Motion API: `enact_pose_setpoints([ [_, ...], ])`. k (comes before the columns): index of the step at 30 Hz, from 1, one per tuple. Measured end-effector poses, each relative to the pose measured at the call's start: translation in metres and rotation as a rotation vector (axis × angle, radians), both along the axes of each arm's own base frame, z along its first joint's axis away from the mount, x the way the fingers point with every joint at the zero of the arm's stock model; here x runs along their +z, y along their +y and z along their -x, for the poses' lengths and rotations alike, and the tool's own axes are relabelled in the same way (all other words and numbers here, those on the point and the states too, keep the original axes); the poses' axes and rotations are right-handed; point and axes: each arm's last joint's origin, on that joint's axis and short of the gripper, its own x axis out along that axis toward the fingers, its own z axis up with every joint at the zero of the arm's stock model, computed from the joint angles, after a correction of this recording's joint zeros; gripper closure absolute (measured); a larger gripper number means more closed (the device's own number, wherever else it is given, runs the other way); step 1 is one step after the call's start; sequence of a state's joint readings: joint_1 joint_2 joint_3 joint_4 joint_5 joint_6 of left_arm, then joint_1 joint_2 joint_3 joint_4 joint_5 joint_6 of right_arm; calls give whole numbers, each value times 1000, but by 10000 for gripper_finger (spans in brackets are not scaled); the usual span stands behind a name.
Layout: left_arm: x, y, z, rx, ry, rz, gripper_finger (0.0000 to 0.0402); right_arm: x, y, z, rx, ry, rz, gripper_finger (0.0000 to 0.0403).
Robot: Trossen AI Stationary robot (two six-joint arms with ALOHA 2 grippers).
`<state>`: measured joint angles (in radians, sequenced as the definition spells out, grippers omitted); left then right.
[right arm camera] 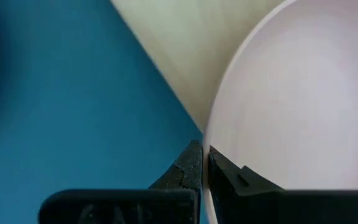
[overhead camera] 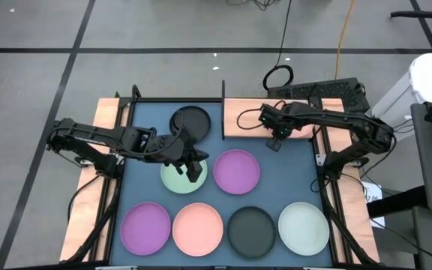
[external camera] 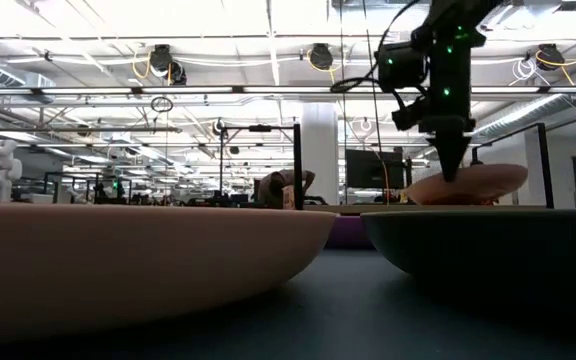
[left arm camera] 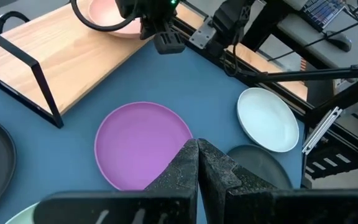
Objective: Place and stack plates onto a shelf
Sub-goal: Put the top orange plate on the shelf
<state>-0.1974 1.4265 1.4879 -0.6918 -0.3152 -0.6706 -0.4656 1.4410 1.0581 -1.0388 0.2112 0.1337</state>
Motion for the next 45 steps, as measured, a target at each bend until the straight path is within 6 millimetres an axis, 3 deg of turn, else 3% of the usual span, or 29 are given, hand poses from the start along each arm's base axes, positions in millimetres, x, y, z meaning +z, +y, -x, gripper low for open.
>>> enact_pose_setpoints([
  [13, 0, 0, 0, -17, 9, -39, 396, -10, -3, 15, -52, -50, 87, 403],
  [39, 0, 3, 0, -5, 11, -65, 396, -13, -15, 17, -77, -84, 110, 403],
  [45, 0, 3, 0, -5, 11, -65, 396, -26, -12, 22, -76, -61, 98, 402],
])
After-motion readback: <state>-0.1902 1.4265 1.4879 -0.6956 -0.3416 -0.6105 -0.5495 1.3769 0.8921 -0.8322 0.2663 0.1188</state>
